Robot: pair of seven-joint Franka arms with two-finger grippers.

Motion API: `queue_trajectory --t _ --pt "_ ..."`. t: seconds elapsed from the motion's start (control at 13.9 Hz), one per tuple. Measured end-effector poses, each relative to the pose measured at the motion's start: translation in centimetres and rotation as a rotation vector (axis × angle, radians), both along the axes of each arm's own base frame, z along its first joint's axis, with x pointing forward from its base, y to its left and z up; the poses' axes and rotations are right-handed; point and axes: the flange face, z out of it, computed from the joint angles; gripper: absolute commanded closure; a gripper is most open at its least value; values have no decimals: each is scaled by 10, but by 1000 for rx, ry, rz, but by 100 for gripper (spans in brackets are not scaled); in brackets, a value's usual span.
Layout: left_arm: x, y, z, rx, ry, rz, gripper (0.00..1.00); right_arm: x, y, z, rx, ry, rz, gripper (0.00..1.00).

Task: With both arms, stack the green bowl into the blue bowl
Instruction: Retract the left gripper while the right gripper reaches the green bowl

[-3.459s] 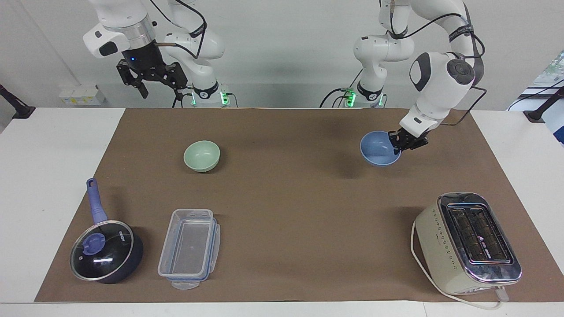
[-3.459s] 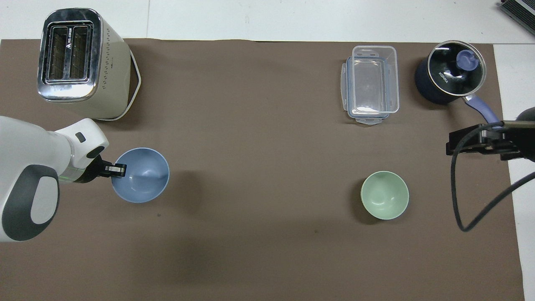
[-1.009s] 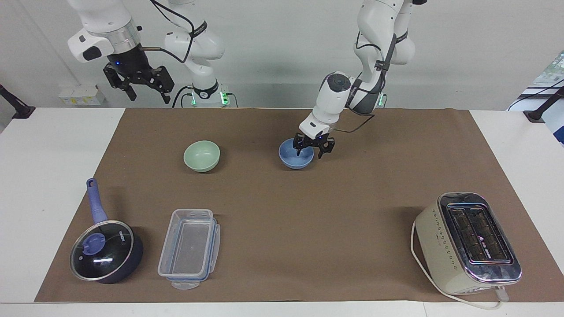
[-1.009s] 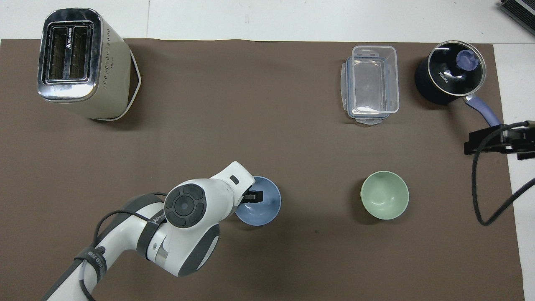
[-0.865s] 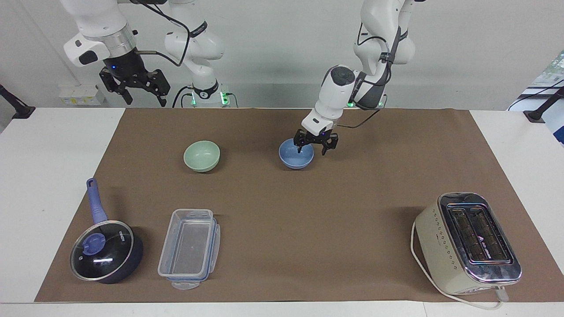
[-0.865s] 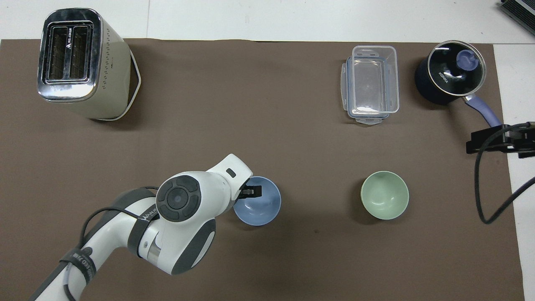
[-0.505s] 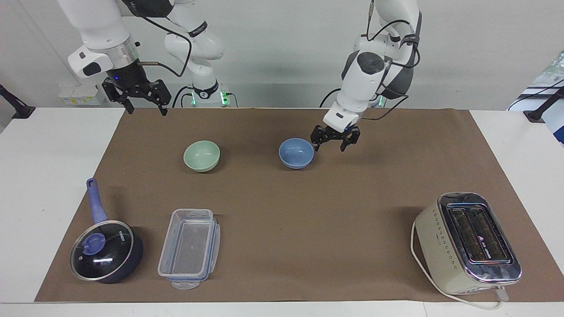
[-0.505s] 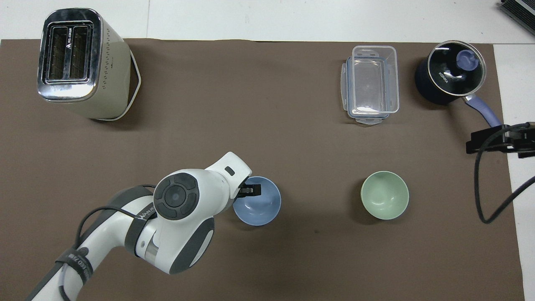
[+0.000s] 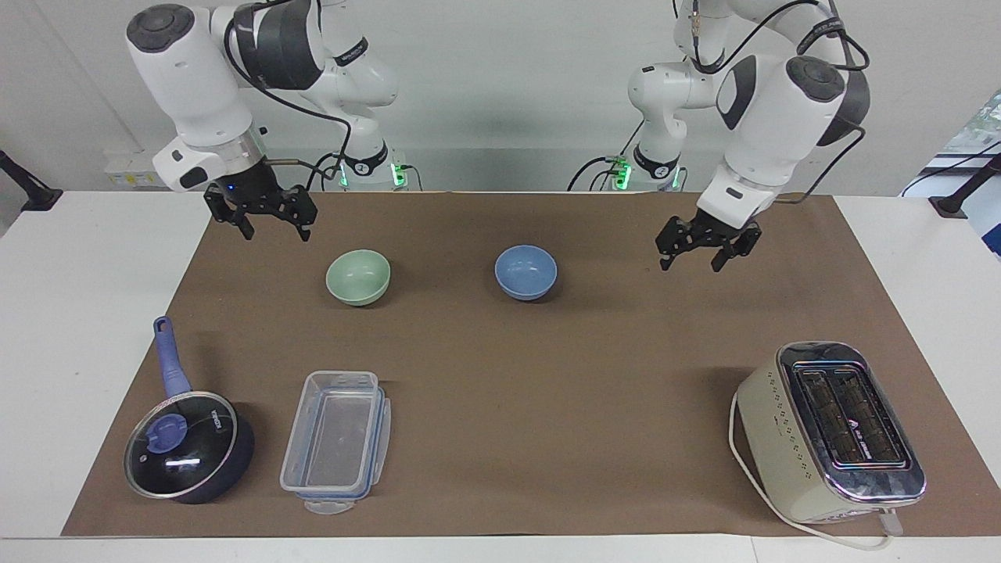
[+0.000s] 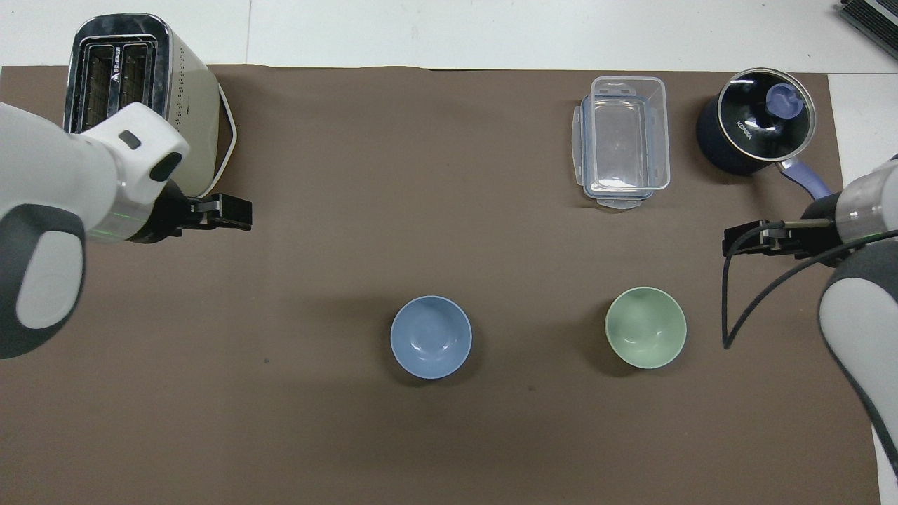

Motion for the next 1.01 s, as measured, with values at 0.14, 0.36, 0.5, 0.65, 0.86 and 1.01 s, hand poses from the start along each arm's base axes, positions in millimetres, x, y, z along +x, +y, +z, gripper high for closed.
queue_trajectory --t 0.14,0.36,0.5,0.65,0.86,1.01 --pt "4 25 19 22 1 12 0 -4 1 -44 2 13 33 0" --pt "4 31 30 32 3 12 0 -17 1 -102 5 29 64 0" --pt "3 28 29 33 6 7 0 -27 0 -132 5 42 72 0" --pt "3 28 29 33 9 7 0 -35 0 -157 8 61 83 0" --pt "2 29 27 35 19 7 0 -46 0 -189 10 64 111 0" --pt "2 32 27 37 23 6 0 -52 0 -207 12 70 113 0"
